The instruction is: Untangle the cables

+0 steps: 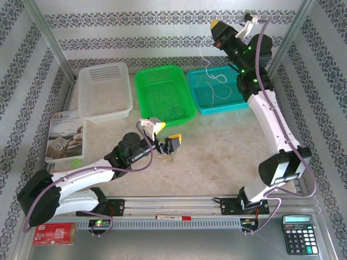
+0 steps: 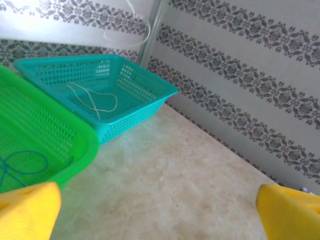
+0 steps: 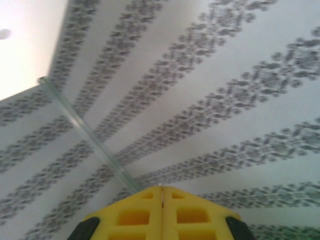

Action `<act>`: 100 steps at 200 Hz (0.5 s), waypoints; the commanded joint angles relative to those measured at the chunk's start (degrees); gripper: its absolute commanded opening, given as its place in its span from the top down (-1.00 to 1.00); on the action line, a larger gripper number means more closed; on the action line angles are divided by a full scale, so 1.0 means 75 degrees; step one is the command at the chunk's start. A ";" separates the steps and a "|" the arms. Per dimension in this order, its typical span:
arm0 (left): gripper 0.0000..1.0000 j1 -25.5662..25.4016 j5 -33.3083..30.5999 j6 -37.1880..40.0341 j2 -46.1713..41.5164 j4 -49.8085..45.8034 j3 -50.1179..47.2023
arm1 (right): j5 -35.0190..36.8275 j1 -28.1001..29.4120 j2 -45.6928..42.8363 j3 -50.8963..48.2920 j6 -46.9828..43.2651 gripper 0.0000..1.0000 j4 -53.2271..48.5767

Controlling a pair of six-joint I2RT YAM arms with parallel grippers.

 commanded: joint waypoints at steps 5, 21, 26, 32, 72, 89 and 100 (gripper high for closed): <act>-1.00 0.0077 -0.0679 -0.0135 -0.0377 -0.0635 0.0193 | 0.0629 -0.0209 0.0355 0.0280 -0.0577 1.00 0.0241; -1.00 0.0077 -0.0946 -0.0118 -0.0546 -0.0800 0.0207 | 0.0858 -0.0302 0.0662 0.0304 -0.0861 1.00 0.0211; -1.00 0.0077 -0.1045 -0.0125 -0.0606 -0.0922 0.0242 | 0.0926 -0.0328 0.0755 0.0301 -0.0943 1.00 0.0215; -1.00 0.0077 -0.1161 -0.0137 -0.0677 -0.1113 0.0314 | 0.0976 -0.0364 0.0870 0.0297 -0.1016 1.00 0.0212; -1.00 0.0079 -0.1486 -0.0060 -0.1008 -0.1927 0.0530 | 0.1017 -0.0557 0.1488 0.0265 -0.1108 1.00 0.0292; -1.00 0.0077 -0.1318 0.0061 -0.1039 -0.1938 0.0521 | 0.1009 -0.0611 0.1602 0.0165 -0.1148 1.00 0.0334; -1.00 0.0076 -0.1208 0.0077 -0.1012 -0.1848 0.0488 | 0.1047 -0.0608 0.1635 0.0046 -0.1256 1.00 0.0345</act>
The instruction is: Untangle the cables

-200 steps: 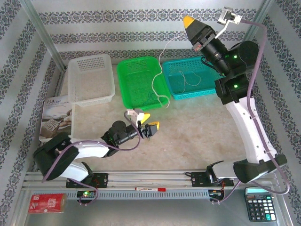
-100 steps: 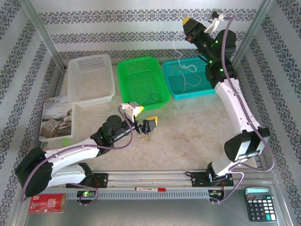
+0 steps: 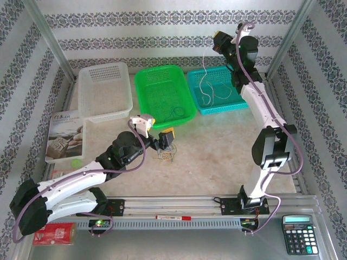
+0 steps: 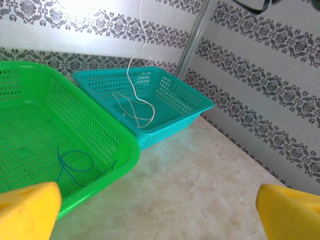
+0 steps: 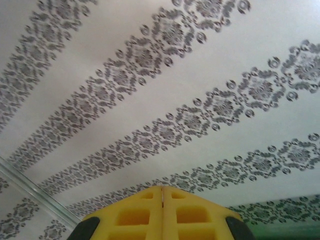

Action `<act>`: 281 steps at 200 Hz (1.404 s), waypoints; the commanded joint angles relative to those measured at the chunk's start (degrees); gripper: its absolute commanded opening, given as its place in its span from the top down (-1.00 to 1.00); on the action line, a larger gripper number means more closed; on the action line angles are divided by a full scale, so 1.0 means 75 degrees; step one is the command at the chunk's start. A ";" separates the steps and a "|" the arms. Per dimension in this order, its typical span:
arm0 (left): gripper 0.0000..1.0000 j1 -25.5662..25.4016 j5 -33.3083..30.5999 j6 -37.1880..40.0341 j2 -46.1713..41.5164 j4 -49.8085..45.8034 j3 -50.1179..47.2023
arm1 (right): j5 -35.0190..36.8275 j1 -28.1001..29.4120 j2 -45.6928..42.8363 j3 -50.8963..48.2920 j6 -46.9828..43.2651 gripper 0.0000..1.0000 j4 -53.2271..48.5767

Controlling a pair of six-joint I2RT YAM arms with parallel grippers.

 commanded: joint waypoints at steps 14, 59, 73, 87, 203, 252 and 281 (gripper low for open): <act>-0.99 0.0074 0.0105 0.0140 -0.0018 -0.0212 0.0142 | 0.0274 -0.0059 0.0046 -0.0240 -0.0465 1.00 0.0308; -1.00 0.0077 0.0196 0.0057 0.0124 -0.0311 0.0281 | 0.0679 -0.0246 0.0228 -0.1598 -0.0661 0.97 0.0258; -1.00 0.0077 0.0224 0.0006 0.0103 -0.0383 0.0293 | 0.0768 -0.0398 0.0372 -0.1781 -0.0664 0.60 0.0007; -1.00 0.0077 0.0251 -0.0079 0.0078 -0.0479 0.0309 | 0.0724 -0.0583 0.0450 -0.1861 -0.0589 0.08 -0.0232; -1.00 0.0077 -0.0117 -0.1117 -0.0069 -0.1227 0.0111 | -0.0576 0.0106 -0.2164 -0.3892 -0.0196 -0.18 -0.0216; -1.00 0.0076 -0.0634 -0.1852 -0.0212 -0.1219 -0.0505 | -0.0272 0.1519 -0.3893 -0.6376 0.0178 -0.17 -0.0079; -1.00 0.0074 -0.1402 -0.2430 -0.0407 -0.2043 -0.0638 | 0.0101 0.2825 -0.4418 -0.7611 0.0216 -0.11 -0.0186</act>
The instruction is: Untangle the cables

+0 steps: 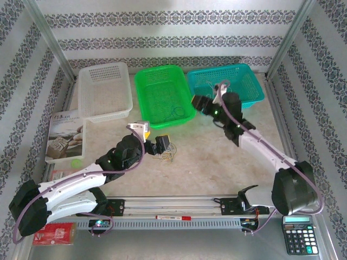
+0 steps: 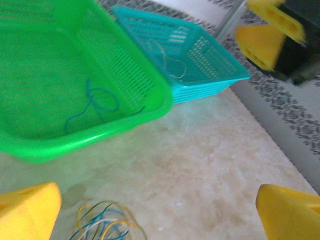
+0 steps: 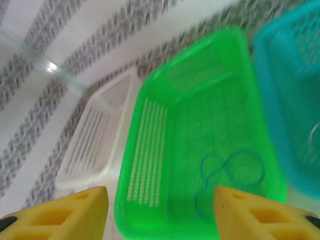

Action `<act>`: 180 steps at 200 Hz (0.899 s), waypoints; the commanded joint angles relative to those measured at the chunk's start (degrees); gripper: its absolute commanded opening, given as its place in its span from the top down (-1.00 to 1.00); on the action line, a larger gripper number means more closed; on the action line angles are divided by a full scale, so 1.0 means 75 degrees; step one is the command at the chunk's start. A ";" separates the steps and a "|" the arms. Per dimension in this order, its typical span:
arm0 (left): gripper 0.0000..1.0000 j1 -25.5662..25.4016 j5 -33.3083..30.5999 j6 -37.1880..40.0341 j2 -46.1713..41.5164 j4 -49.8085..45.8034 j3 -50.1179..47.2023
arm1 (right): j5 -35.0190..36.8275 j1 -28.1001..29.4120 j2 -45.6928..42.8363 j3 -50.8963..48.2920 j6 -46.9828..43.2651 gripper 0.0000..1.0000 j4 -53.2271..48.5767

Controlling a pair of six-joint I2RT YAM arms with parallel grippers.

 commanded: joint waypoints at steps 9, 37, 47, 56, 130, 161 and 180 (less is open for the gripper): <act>-1.00 0.0077 -0.0959 -0.0850 -0.0369 -0.0913 -0.0184 | 0.0365 0.1227 -0.0320 -0.0978 0.0158 -0.08 0.0015; -1.00 0.0088 -0.1301 -0.1126 -0.0634 -0.1482 -0.0259 | 0.0521 0.2199 0.0121 -0.1389 0.0155 -0.04 0.0096; -1.00 0.0089 -0.1571 -0.1284 -0.0718 -0.1873 -0.0225 | 0.0517 0.2390 0.0361 -0.1452 0.0205 -0.02 0.0217; -1.00 0.0093 -0.1732 -0.1367 -0.0766 -0.2116 -0.0217 | 0.0402 0.2467 0.0592 -0.1438 0.0233 0.00 0.0275; -1.00 0.0147 -0.0580 -0.0429 0.0506 -0.2804 0.0684 | 0.0003 0.2633 0.1736 -0.1494 0.0575 0.15 0.0925; -1.00 0.0147 -0.0530 -0.0538 0.0696 -0.2505 0.0636 | -0.0137 0.2643 0.2085 -0.1517 0.0732 0.16 0.1208; -1.00 0.0147 -0.0645 -0.0598 0.0614 -0.2403 0.0565 | -0.0229 0.2639 0.2299 -0.1517 0.0860 0.20 0.1436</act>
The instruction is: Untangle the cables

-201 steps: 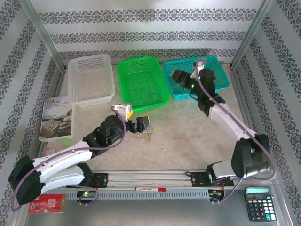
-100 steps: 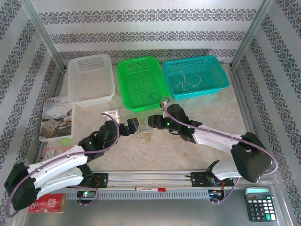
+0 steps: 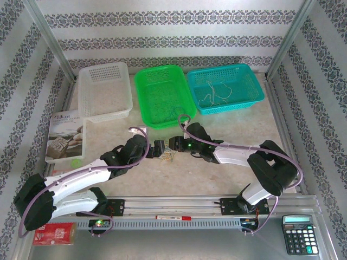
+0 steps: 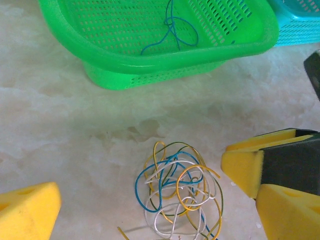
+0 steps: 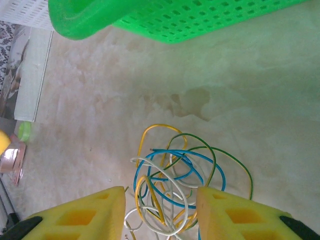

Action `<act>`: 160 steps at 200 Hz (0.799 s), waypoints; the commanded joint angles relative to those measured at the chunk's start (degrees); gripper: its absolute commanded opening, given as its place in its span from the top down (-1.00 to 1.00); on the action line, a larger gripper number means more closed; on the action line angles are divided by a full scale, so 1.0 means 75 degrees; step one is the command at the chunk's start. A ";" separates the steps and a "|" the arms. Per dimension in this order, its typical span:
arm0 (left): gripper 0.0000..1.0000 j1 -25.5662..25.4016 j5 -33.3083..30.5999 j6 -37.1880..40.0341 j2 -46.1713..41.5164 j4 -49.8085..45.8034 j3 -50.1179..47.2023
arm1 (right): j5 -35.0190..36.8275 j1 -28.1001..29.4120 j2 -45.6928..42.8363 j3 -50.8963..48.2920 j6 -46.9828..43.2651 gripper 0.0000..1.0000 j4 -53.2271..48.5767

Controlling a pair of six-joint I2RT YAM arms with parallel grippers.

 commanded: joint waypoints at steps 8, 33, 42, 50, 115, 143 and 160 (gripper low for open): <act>-1.00 0.0098 -0.0072 0.0044 -0.0127 -0.0033 0.0043 | -0.0291 0.0080 0.0327 -0.0075 0.0288 0.22 0.0618; -0.99 0.0101 -0.0224 -0.0075 -0.0331 -0.0090 -0.0065 | -0.0421 0.0077 0.0505 -0.0063 0.0416 0.30 0.0836; -1.00 0.0098 -0.0300 -0.0131 -0.0432 -0.0087 -0.0136 | -0.0460 0.0077 0.0553 -0.0063 0.0458 0.34 0.0913; -1.00 0.0098 -0.0350 -0.0171 -0.0524 -0.0083 -0.0204 | -0.0469 0.0070 0.0582 -0.0063 0.0482 0.37 0.0963; -1.00 0.0098 -0.0486 -0.0273 -0.0798 -0.0094 -0.0394 | -0.0639 0.0071 0.0747 -0.0063 0.0639 0.52 0.1227; -1.00 0.0102 -0.0456 -0.0252 -0.0797 -0.0083 -0.0383 | -0.0675 0.0073 0.0696 -0.0132 0.0667 0.77 0.1298; -1.00 0.0098 -0.0456 -0.0217 -0.0798 -0.0076 -0.0372 | -0.0692 0.0060 0.0554 -0.0197 0.0674 1.00 0.1298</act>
